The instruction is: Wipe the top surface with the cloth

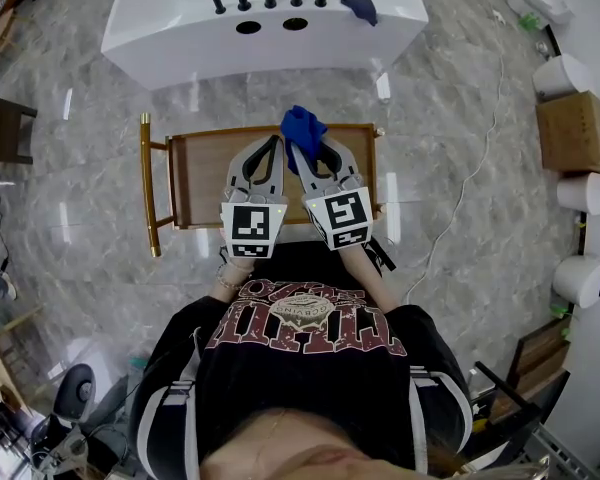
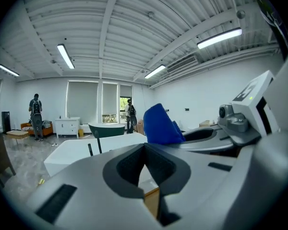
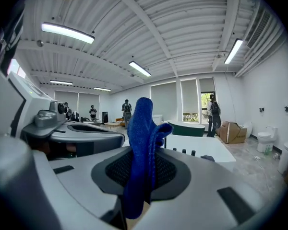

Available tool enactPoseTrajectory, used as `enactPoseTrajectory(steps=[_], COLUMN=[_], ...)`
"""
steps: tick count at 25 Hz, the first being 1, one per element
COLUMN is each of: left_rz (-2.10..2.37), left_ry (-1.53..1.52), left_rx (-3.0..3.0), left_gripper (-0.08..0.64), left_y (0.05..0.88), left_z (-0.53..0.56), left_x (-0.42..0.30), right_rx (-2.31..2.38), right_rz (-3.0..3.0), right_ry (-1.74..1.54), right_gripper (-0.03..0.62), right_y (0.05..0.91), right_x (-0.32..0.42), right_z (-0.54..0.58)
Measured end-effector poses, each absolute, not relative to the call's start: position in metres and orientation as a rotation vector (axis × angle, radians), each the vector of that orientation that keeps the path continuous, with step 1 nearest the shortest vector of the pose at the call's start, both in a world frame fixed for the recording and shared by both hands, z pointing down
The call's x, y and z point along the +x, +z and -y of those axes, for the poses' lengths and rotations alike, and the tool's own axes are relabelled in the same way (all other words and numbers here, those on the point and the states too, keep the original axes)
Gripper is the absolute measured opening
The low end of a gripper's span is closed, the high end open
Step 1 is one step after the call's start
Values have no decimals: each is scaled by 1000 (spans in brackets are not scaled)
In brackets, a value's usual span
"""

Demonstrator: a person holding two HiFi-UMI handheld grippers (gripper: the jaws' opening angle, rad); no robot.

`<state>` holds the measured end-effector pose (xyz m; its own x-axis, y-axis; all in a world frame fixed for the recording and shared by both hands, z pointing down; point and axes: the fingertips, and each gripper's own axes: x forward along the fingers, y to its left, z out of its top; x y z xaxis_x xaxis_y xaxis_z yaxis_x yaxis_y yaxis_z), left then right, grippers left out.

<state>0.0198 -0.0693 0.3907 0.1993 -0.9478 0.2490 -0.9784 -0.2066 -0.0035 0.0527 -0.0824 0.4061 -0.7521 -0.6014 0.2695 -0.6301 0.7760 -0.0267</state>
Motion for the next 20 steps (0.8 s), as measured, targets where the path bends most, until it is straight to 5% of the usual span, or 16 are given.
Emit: enactPoseTrajectory(steps=[20], left_rz=[2049], left_ry=[160], left_rx=[2402], left_gripper=[49], left_y=[321], left_z=[58], left_x=[11], right_rx=[986], right_rz=[2922], right_ry=[25], right_gripper=[87], right_y=[337], right_x=[51], right_z=[71])
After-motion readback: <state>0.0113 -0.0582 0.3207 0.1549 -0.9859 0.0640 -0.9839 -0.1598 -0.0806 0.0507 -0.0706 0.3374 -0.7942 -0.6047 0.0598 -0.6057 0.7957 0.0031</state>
